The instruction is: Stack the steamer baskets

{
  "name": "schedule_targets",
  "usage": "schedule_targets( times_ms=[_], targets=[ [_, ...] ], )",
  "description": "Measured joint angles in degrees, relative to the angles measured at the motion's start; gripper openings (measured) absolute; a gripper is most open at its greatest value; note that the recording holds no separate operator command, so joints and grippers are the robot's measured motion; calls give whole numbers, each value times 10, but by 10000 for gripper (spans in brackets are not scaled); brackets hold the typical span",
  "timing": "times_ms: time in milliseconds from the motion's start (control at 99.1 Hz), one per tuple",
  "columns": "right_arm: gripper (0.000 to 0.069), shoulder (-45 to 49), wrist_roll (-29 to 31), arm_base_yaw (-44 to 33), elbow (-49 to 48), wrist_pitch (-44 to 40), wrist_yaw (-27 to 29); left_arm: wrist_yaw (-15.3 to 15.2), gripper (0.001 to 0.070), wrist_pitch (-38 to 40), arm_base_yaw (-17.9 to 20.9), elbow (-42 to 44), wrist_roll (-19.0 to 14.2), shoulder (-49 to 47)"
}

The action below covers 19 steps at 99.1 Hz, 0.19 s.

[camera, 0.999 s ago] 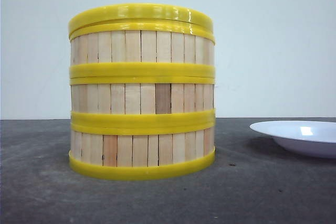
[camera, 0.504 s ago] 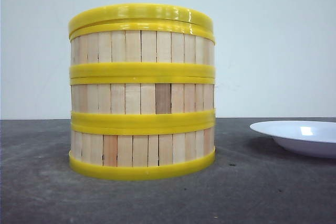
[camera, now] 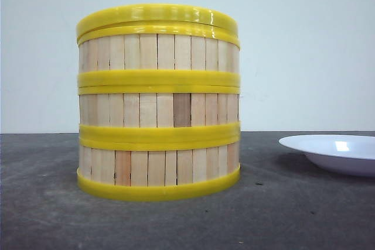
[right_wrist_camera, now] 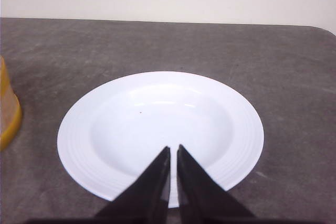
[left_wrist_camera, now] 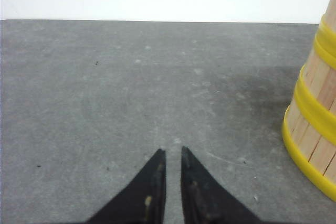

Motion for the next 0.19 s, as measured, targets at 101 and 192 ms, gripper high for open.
schedule_targets(
  times_ms=[101, 192],
  targets=[
    [16, 0, 0, 0, 0, 0, 0, 0, 25, 0, 0, 0, 0, 0],
    [16, 0, 0, 0, 0, 0, 0, 0, 25, 0, 0, 0, 0, 0]
  ],
)
